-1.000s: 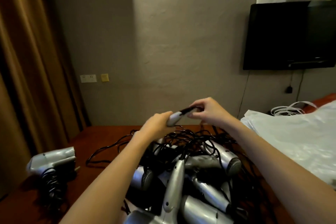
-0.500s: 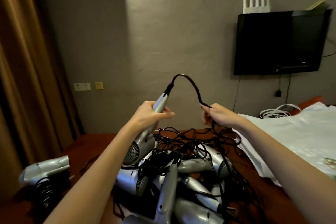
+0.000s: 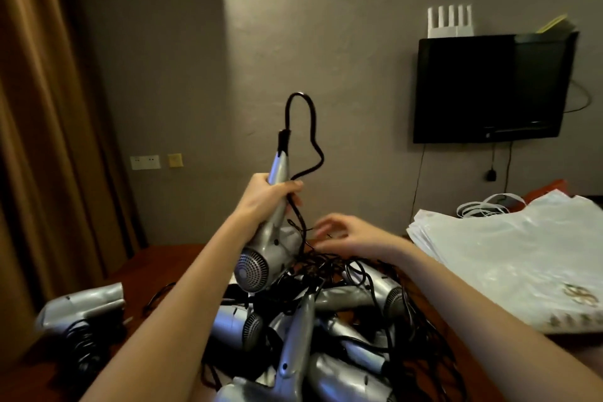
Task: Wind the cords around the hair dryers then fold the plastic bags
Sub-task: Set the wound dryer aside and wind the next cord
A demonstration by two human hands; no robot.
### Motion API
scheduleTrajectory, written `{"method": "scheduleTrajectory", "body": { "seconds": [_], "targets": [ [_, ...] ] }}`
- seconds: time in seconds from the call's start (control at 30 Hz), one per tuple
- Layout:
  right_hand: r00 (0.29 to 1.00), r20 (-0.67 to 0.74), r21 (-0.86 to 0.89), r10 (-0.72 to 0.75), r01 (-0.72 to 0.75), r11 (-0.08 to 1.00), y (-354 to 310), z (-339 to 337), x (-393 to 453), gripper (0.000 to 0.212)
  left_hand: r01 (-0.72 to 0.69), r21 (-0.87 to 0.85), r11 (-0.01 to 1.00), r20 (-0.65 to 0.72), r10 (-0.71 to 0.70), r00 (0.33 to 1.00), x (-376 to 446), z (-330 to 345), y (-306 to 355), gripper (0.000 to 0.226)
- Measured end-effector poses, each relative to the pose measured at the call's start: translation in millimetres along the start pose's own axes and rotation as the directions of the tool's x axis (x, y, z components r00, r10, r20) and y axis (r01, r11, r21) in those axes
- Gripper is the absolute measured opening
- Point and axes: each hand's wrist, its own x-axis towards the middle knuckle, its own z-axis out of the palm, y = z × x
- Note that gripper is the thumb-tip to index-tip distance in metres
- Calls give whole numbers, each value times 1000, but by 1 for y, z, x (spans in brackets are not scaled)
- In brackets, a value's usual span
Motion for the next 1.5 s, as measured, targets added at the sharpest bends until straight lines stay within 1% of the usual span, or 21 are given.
{"method": "scheduleTrajectory", "body": {
  "seconds": [0.07,0.13,0.2,0.27,0.37,0.43,0.53,0.6,0.63,0.7,0.77,0.87,0.93,1.03,1.07,1.13,1.17,1.23,1.33,1.4,1.5],
  "targets": [
    [996,81,-130,32,-21,991,12,16,0,41,14,-8,1000,10,-14,1000,-2,-14,4,18],
    [1000,20,-224,2,3,975,12,23,4,45,33,-59,998,48,-30,998,-7,-27,9,18],
    [992,-33,-265,-118,106,958,2,30,11,53,49,-56,997,85,-45,995,-14,-37,15,15],
    [975,80,-245,-208,222,944,-15,44,16,54,63,31,998,126,-66,990,-19,-48,18,17],
    [946,276,-396,-171,274,876,-28,70,23,16,57,137,989,112,-73,991,-21,-66,17,19],
    [963,203,-535,-179,262,803,-18,74,32,19,74,205,976,85,-93,992,-24,-81,15,20],
    [981,-135,-591,-137,31,806,1,53,42,19,128,330,935,69,-159,985,-28,-101,5,22],
    [946,-325,-364,-8,-118,924,2,35,40,33,143,394,908,33,-169,985,-27,-110,-7,23],
    [927,-372,-207,51,-137,969,-3,29,39,42,139,407,903,20,-161,987,-26,-112,-13,23],
    [925,-366,123,105,-64,990,-19,23,39,52,119,392,912,22,-139,990,-24,-109,-23,20],
    [953,-297,417,62,72,906,-41,24,40,55,93,331,939,43,-113,993,-23,-96,-29,21],
    [985,-136,718,-102,169,676,-72,25,40,65,45,270,962,54,-62,997,-20,-71,-34,30],
    [986,-55,838,-159,132,529,-86,23,41,70,10,186,983,115,-32,993,-18,-56,-35,28],
    [986,-86,912,-145,137,387,-92,18,40,55,8,144,990,113,-24,993,-17,-47,-36,20],
    [984,-124,892,-132,169,419,-86,17,40,44,21,144,989,81,-33,996,-16,-48,-35,20],
    [978,-166,713,-129,209,669,-70,17,40,17,65,177,982,47,-74,996,-14,-59,-36,22],
    [982,-128,584,-139,188,790,-60,20,39,16,86,233,969,54,-102,993,-15,-65,-36,23],
    [993,-7,391,-118,111,914,-41,27,45,43,140,377,916,61,-175,983,-15,-83,-38,28],
    [992,63,121,-108,100,988,-27,49,69,59,225,459,859,-8,-249,968,-20,-115,-41,42],
    [995,32,-89,-98,100,991,-18,67,95,52,278,462,842,-63,-282,957,-26,-135,-43,51],
    [1000,4,-305,14,-12,952,-7,95,128,43,344,483,805,-130,-322,938,-36,-160,-50,49]
  ]
}}
